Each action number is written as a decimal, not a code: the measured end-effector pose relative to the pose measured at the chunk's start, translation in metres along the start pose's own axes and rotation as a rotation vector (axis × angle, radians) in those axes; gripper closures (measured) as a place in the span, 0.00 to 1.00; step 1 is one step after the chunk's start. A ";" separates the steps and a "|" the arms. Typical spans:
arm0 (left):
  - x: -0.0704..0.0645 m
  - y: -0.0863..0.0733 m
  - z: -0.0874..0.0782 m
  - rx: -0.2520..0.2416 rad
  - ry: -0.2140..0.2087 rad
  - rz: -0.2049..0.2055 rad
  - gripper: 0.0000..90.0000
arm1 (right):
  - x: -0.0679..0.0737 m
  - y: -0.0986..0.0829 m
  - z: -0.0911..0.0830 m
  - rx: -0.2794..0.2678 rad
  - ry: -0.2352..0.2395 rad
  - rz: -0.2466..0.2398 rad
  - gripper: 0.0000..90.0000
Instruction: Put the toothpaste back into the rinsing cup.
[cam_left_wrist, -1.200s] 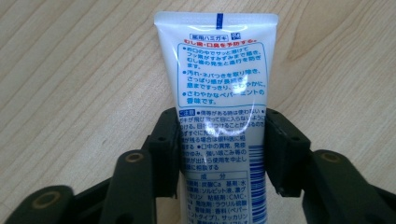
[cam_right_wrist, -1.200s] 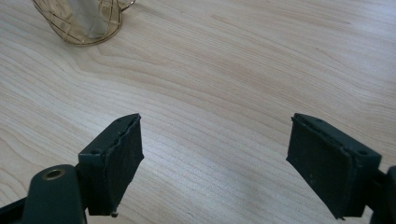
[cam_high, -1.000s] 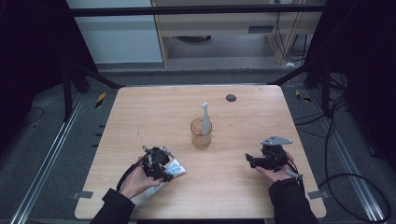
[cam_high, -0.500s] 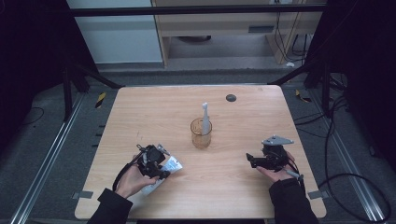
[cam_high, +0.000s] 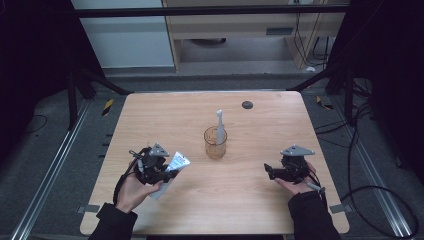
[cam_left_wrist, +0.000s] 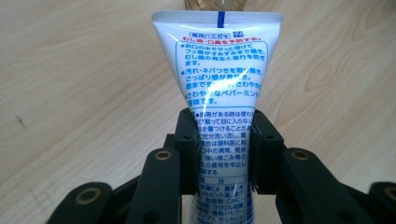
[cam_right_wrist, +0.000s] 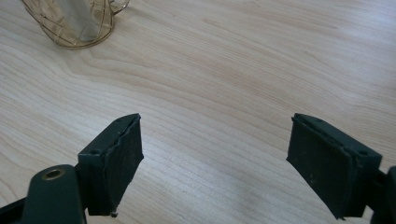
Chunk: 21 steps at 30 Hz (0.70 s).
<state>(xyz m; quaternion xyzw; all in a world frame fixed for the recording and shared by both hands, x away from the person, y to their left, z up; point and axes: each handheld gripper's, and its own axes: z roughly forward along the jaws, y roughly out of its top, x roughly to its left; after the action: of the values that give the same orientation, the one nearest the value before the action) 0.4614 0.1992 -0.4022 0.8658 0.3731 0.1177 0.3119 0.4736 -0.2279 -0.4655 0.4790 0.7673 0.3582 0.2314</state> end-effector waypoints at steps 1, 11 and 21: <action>0.000 0.000 -0.001 -0.017 0.011 -0.003 0.76 | 0.000 0.000 0.000 -0.003 -0.001 -0.001 0.20; 0.007 0.005 -0.007 -0.137 0.090 -0.039 0.76 | -0.001 0.000 -0.002 -0.027 -0.019 0.001 0.19; 0.014 0.034 -0.014 -0.262 0.137 -0.065 0.76 | -0.003 -0.001 -0.002 -0.029 -0.025 0.000 0.19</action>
<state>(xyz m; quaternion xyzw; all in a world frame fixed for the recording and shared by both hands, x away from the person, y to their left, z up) 0.4847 0.1975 -0.3700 0.7952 0.4026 0.2139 0.3997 0.4726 -0.2312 -0.4655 0.4800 0.7592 0.3630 0.2479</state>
